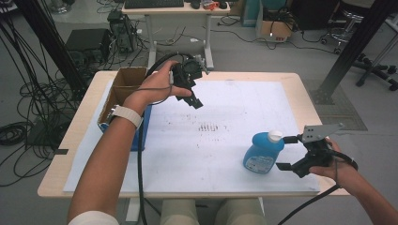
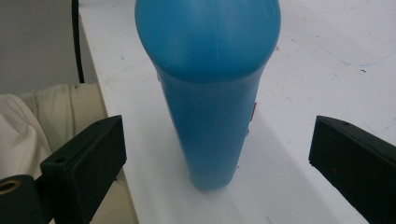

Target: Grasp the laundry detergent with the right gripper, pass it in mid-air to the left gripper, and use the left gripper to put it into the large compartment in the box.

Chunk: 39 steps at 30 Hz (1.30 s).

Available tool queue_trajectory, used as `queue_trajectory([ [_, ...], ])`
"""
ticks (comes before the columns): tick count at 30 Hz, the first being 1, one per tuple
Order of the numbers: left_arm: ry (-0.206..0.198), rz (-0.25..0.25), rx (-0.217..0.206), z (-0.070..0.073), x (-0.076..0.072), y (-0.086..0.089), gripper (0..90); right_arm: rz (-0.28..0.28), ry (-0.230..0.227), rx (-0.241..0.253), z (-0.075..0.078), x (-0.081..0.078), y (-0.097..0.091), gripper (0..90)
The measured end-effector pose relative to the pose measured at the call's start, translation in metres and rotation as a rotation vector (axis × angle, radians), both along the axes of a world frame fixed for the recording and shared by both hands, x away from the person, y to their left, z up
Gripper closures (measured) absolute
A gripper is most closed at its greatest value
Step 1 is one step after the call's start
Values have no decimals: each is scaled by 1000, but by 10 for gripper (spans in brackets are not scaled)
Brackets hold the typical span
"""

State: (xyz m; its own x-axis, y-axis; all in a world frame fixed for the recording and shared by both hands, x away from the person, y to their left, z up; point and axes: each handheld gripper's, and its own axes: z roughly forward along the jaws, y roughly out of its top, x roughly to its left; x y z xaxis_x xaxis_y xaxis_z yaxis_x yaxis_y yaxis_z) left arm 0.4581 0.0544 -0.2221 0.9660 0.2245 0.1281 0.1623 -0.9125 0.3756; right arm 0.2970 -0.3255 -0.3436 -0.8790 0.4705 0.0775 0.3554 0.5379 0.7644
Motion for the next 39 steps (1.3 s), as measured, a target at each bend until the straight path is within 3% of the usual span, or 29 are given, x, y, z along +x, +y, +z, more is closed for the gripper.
queue_trajectory([
  [19, 3, 2, -1, -2, 0, 0, 130, 20, -43, 48, -12, 3, 1, 42],
  [39, 1, 5, 2, -2, -1, -1, 130, 9, -53, 77, -19, 2, -1, 46],
])
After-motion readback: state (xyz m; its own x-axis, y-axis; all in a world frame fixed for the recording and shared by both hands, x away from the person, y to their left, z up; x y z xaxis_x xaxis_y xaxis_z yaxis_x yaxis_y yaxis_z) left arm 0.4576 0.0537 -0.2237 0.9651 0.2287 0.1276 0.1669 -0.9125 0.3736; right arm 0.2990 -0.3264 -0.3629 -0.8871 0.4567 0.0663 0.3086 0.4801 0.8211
